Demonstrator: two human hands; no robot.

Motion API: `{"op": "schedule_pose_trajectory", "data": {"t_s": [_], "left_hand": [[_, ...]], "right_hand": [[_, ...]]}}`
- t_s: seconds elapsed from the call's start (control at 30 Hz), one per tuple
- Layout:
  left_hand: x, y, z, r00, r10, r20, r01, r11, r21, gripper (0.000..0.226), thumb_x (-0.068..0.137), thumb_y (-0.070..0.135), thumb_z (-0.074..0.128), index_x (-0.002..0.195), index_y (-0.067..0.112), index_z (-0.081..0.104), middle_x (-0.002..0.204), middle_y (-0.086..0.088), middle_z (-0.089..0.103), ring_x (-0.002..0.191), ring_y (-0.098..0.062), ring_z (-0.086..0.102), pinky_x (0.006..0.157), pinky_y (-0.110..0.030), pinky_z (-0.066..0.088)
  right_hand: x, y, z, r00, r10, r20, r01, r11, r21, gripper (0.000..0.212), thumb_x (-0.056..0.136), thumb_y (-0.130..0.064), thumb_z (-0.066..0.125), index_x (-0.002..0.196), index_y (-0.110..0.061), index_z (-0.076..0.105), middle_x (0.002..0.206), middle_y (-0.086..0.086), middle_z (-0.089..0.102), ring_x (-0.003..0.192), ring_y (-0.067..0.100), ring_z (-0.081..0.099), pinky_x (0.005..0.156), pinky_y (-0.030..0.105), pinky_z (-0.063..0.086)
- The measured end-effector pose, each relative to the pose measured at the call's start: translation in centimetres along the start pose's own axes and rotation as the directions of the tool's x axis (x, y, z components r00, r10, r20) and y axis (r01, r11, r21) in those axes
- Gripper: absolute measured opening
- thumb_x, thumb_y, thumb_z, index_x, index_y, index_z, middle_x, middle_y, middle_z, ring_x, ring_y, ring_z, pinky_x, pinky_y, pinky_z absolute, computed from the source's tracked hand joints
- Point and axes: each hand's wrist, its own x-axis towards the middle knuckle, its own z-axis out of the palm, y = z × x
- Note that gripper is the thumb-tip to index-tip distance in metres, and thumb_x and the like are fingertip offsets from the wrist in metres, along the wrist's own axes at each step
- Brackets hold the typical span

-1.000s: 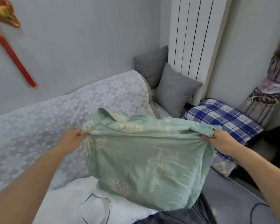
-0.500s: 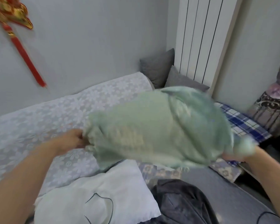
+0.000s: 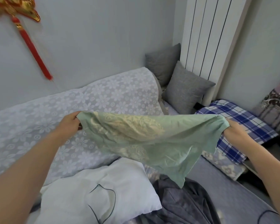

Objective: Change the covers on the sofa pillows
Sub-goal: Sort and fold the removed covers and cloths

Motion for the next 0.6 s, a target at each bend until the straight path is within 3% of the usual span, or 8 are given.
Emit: {"op": "schedule_pose_trajectory", "data": {"t_s": [0.07, 0.17, 0.23, 0.3, 0.37, 0.43, 0.5, 0.6], "left_hand": [[-0.2, -0.1, -0.3, 0.999, -0.008, 0.045, 0.013, 0.996, -0.09, 0.032, 0.107, 0.015, 0.042, 0.124, 0.024, 0.068, 0.115, -0.001, 0.071, 0.105, -0.019, 0.067, 0.095, -0.036, 0.052], [-0.5, -0.1, -0.5, 0.996, -0.075, 0.052, 0.086, 0.958, -0.274, 0.024, 0.106, 0.013, 0.046, 0.117, 0.017, 0.067, 0.12, -0.012, 0.069, 0.109, -0.027, 0.067, 0.093, -0.035, 0.052], [-0.7, -0.5, -0.3, 0.99, -0.131, 0.061, 0.144, 0.913, -0.382, 0.022, 0.104, 0.005, 0.048, 0.115, 0.01, 0.066, 0.121, -0.019, 0.068, 0.11, -0.032, 0.065, 0.093, -0.04, 0.053], [-1.3, -0.6, 0.0, 0.981, -0.186, 0.058, 0.191, 0.858, -0.477, 0.039, 0.097, -0.011, 0.041, 0.121, 0.006, 0.065, 0.12, -0.019, 0.068, 0.109, -0.032, 0.065, 0.091, -0.04, 0.053], [-1.7, -0.5, 0.5, 0.966, -0.246, 0.077, 0.243, 0.772, -0.588, 0.058, 0.085, -0.018, 0.03, 0.128, 0.004, 0.061, 0.118, -0.016, 0.065, 0.102, -0.03, 0.065, 0.086, -0.035, 0.053], [-1.9, -0.1, 0.8, 0.948, -0.304, 0.093, 0.281, 0.667, -0.689, 0.049, 0.087, -0.005, 0.034, 0.126, 0.0, 0.062, 0.114, -0.016, 0.064, 0.093, -0.028, 0.064, 0.088, -0.036, 0.053], [-1.5, 0.4, 1.1, 0.944, -0.321, 0.074, 0.263, 0.6, -0.756, 0.029, 0.094, 0.011, 0.051, 0.115, 0.001, 0.068, 0.116, -0.017, 0.066, 0.098, -0.03, 0.067, 0.096, -0.045, 0.054], [-1.0, 0.0, 0.7, 0.951, -0.303, -0.069, 0.155, 0.654, -0.74, 0.015, 0.097, 0.008, 0.062, 0.108, 0.014, 0.07, 0.102, -0.008, 0.071, 0.089, -0.021, 0.069, 0.095, -0.045, 0.055]], "right_hand": [[-0.6, -0.6, -0.1, 0.998, -0.016, 0.055, 0.012, 0.996, 0.084, 0.027, 0.104, -0.007, 0.04, 0.095, -0.019, 0.063, 0.091, -0.005, 0.064, 0.084, 0.013, 0.057, 0.07, 0.032, 0.043], [-0.6, -1.1, -0.2, 0.995, 0.018, 0.1, -0.038, 0.977, 0.21, 0.027, 0.102, -0.005, 0.043, 0.099, -0.011, 0.069, 0.09, 0.01, 0.072, 0.082, 0.024, 0.065, 0.073, 0.036, 0.053], [-0.6, -1.0, 0.1, 0.978, 0.061, 0.201, -0.135, 0.915, 0.38, 0.023, 0.103, -0.008, 0.046, 0.106, -0.01, 0.069, 0.094, 0.013, 0.076, 0.081, 0.026, 0.071, 0.073, 0.039, 0.056], [-1.0, -0.7, 1.0, 0.933, 0.101, 0.345, -0.254, 0.865, 0.432, 0.021, 0.104, -0.017, 0.049, 0.113, -0.012, 0.067, 0.101, 0.012, 0.076, 0.088, 0.027, 0.074, 0.076, 0.04, 0.057], [-1.5, -0.2, 2.3, 0.877, 0.113, 0.466, -0.296, 0.892, 0.342, 0.023, 0.106, -0.02, 0.047, 0.118, -0.016, 0.066, 0.109, 0.011, 0.075, 0.1, 0.03, 0.072, 0.086, 0.044, 0.057], [-2.1, 0.1, 3.7, 0.864, 0.089, 0.495, -0.286, 0.897, 0.337, 0.03, 0.106, -0.008, 0.041, 0.117, -0.016, 0.069, 0.113, 0.013, 0.073, 0.102, 0.031, 0.07, 0.087, 0.041, 0.059], [-2.4, -0.1, 4.5, 0.894, 0.084, 0.441, -0.32, 0.807, 0.497, 0.044, 0.099, 0.012, 0.036, 0.114, -0.012, 0.069, 0.115, 0.015, 0.071, 0.097, 0.027, 0.071, 0.075, 0.034, 0.062], [-3.1, 0.3, 4.9, 0.923, 0.08, 0.376, -0.348, 0.594, 0.725, 0.057, 0.083, 0.027, 0.031, 0.105, -0.008, 0.071, 0.118, 0.016, 0.066, 0.101, 0.029, 0.065, 0.071, 0.033, 0.063]]}}
